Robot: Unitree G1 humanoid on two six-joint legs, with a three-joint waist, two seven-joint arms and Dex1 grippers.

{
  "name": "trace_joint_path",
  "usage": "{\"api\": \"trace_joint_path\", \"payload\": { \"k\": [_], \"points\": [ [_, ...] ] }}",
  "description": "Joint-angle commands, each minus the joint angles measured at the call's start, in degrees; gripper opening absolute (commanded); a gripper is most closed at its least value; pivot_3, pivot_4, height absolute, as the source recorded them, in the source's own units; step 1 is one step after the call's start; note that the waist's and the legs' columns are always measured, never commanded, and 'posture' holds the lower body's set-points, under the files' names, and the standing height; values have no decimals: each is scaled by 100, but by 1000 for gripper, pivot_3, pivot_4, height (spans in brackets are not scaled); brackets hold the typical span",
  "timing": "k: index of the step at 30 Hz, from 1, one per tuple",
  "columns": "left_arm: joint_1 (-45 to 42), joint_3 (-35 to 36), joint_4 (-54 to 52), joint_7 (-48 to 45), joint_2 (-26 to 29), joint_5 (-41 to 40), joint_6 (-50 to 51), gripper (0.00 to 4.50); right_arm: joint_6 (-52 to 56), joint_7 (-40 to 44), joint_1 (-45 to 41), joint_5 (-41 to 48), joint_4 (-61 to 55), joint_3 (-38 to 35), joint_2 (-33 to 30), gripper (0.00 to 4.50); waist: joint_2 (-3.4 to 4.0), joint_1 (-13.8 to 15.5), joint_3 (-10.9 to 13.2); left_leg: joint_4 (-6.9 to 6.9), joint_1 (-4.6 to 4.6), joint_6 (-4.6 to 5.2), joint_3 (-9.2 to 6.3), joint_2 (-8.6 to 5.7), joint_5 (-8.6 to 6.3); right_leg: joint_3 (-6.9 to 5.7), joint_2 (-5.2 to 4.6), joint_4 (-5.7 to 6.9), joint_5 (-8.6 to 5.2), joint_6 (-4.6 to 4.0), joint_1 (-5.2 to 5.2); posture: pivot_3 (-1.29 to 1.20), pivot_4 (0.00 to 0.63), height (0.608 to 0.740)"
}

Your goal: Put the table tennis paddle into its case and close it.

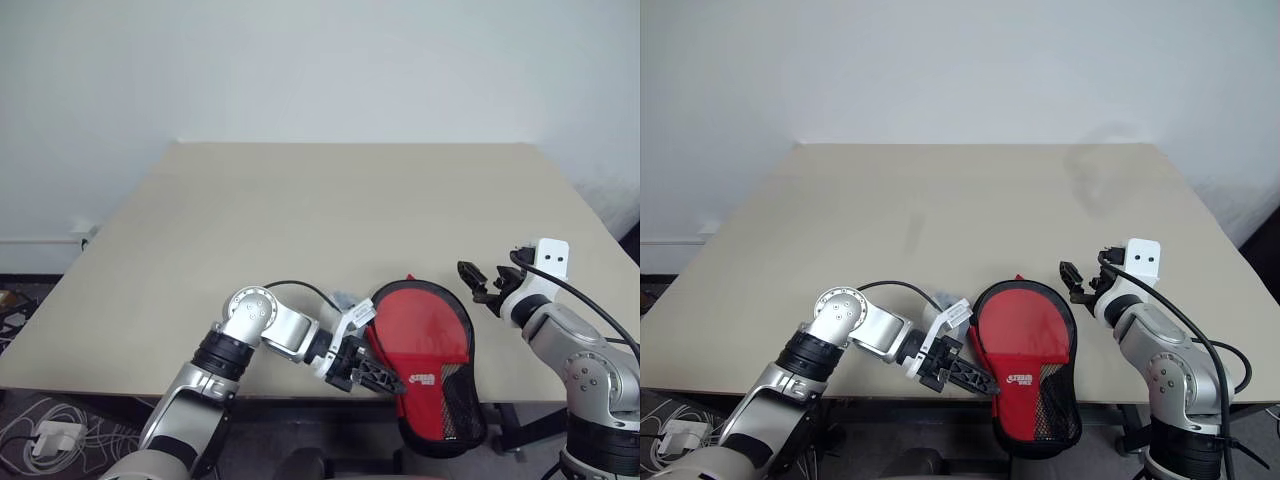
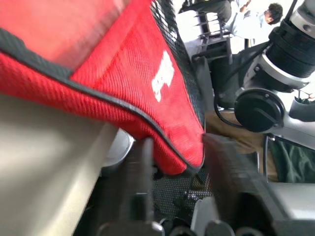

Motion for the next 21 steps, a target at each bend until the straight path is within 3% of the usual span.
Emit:
{"api": "trace_joint_path", "payload": {
  "k": [1,5,14,21],
  "points": [
    [-29,79,180,61,44,-78,41,3066,-74,42,-65,-59,-108,-53,-45,4500,0,0,0,0,0,0,0,0,0,0,0,0,0,0,0,0,0,716],
    [-223,51,512,-4,235,-180,41,4442,-1,144,-38,23,-137,-74,-48,4500,0,0,0,0,1,0,0,0,0,-1,0,0,0,0,1,0,0,716],
    [-391,367,-1042,-1543,1321,-125,-41,4442,188,1143,204,505,-603,224,-436,4500,-3,-16,3,11,-40,-2,2,-1,1,1,1,17,0,0,-44,0,0,716],
    [-544,456,-1798,-2774,1934,889,-1245,4442,-33,1635,396,255,-782,1103,-659,4500,-9,-2,6,22,-52,-4,6,-4,2,1,-2,35,-1,0,-59,0,0,716]
  ]
}}
